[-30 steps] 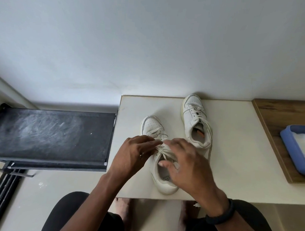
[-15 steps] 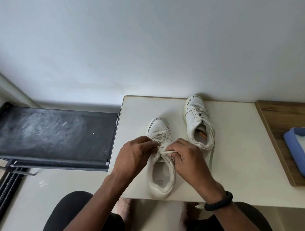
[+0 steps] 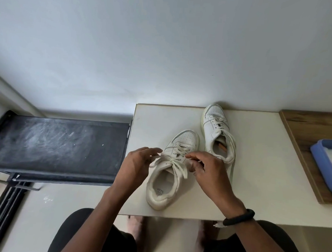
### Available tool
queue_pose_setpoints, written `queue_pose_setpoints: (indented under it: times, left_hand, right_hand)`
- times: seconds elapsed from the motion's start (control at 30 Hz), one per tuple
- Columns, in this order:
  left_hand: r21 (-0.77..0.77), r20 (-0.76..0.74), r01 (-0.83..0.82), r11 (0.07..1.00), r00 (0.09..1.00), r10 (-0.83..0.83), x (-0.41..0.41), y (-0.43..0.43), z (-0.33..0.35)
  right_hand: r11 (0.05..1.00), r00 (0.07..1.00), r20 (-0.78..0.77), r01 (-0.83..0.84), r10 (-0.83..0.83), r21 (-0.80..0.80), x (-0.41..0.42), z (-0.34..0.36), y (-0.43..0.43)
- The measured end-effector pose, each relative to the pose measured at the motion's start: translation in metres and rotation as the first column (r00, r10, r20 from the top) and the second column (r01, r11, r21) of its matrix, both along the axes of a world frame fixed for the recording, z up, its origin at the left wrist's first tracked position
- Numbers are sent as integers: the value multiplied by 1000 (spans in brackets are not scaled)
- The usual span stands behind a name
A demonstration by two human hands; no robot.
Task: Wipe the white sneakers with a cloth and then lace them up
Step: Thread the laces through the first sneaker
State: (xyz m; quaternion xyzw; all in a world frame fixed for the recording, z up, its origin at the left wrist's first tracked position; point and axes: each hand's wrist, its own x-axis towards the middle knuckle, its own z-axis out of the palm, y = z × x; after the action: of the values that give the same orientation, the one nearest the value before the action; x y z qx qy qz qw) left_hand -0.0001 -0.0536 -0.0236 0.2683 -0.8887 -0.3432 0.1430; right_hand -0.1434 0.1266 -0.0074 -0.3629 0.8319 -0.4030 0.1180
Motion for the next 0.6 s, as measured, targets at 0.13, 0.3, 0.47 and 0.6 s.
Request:
queue_pose_setpoints:
  times: [0.13, 0.3, 0.47, 0.6]
  left_hand:
    - [36, -43, -200, 979, 979, 201, 1, -3, 2]
    - [172, -240, -32, 985, 968, 73, -2, 6, 22]
    - [55, -178, 204, 977, 965, -191, -7, 13, 13]
    - [19, -193, 210, 978, 960, -202, -9, 11, 8]
  right_hand:
    - [993, 991, 68, 116, -114, -32, 1, 7, 8]
    - [998, 981, -179, 70, -68, 4, 28, 35, 7]
    - [957, 958, -277, 12, 72, 289, 56, 31, -5]
    - [964, 984, -179, 46, 1, 263, 37, 27, -1]
